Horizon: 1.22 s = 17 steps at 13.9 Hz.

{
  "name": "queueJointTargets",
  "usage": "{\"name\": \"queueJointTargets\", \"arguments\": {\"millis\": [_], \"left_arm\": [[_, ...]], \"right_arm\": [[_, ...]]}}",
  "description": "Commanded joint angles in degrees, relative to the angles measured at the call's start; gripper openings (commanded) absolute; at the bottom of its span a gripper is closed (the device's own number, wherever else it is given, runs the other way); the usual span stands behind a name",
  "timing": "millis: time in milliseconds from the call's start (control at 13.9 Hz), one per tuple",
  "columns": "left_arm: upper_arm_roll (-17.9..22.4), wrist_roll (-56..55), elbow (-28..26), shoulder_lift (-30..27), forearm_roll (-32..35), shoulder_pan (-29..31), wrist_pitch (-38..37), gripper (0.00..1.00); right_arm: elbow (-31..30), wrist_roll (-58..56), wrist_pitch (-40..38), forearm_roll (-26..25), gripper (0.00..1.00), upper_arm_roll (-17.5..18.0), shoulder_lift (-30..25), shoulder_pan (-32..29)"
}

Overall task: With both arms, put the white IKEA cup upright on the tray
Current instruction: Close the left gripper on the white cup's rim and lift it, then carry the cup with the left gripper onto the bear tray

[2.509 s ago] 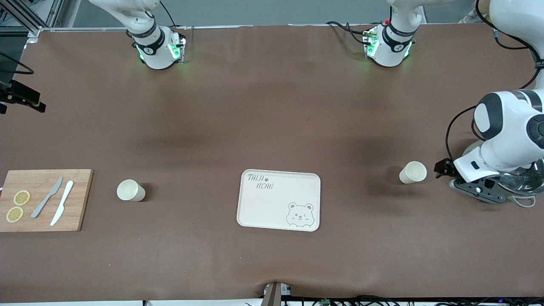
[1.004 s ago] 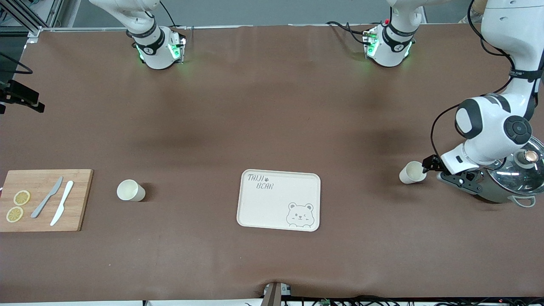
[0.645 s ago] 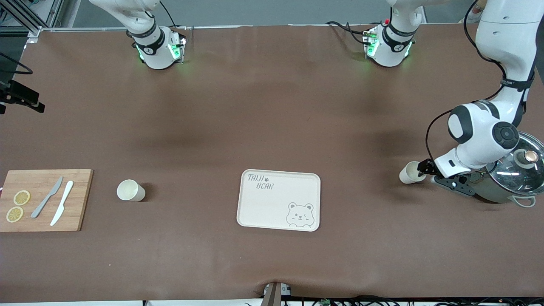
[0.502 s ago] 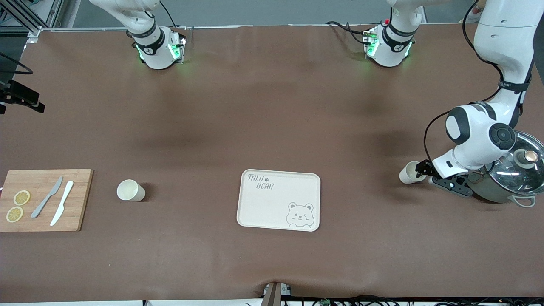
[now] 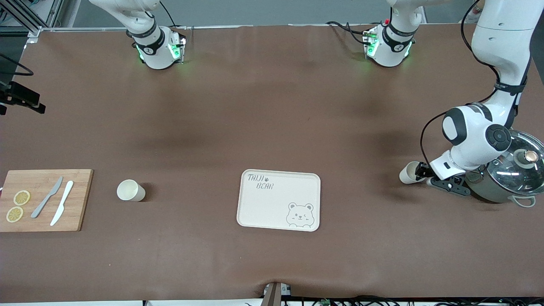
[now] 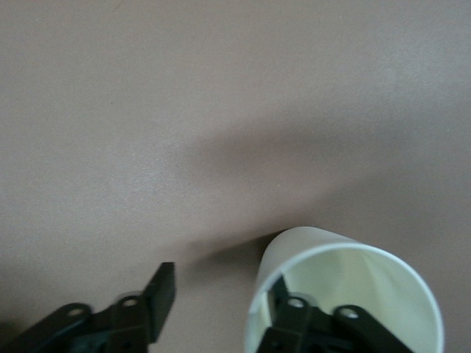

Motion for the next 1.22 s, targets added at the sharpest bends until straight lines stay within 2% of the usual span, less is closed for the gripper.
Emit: {"name": "queueJointTargets", "arguments": {"millis": [0, 143, 215, 287, 430, 574, 717, 932, 1147], "left_arm": [[-0.76, -0.43, -0.4, -0.59, -1.84, 0.07, 0.87, 0.0], [-1.71, -5.06, 1.0, -2.17, -1.84, -0.19, -0.09, 0.0], [-2.94, -7.52, 1.97, -2.7, -1.67, -0.19, -2.45, 0.0], [-4.17, -10.07, 3.28, -3.14, -1.49, -0.54, -5.26, 0.0], [-5.59, -19.8, 3.91, -5.15, -1.05, -4.21, -8.44, 0.0], [-5.42, -30.88, 6.53, -5.69, 0.34, -10.36, -11.85, 0.0], [-5.85, -41.16, 11.09, -5.17, 4.9, -14.06, -16.69, 0.0], [-6.03, -51.55, 15.93, -3.06, 5.8, -19.95, -18.99, 0.0], [-5.68, -61.05, 24.1, 3.69, 5.98, -24.88, -19.08, 0.0]], "right_arm": [[2.38, 0.61, 2.92, -0.35, 1.0, -1.12, 1.45, -2.02], [3.35, 0.35, 4.8, 2.1, 1.0, -1.92, 6.45, -5.45], [4.93, 0.52, 4.1, 2.89, 1.0, -2.01, 6.82, -5.46], [5.29, 0.43, 2.44, 2.73, 1.0, -2.1, 6.39, -5.63], [4.59, -0.27, -6.15, 3.95, 1.0, -1.66, 7.61, -4.59], [6.26, -0.18, -5.22, 0.29, 1.0, -1.66, 8.05, -0.38], [6.35, 0.17, -4.78, -2.28, 1.0, -1.66, 7.7, 3.48], [7.22, 0.43, -4.78, -2.82, 1.0, -1.75, 7.79, 4.04], [7.58, 0.52, -3.99, -2.64, 1.0, -1.75, 8.05, 4.29]]}}
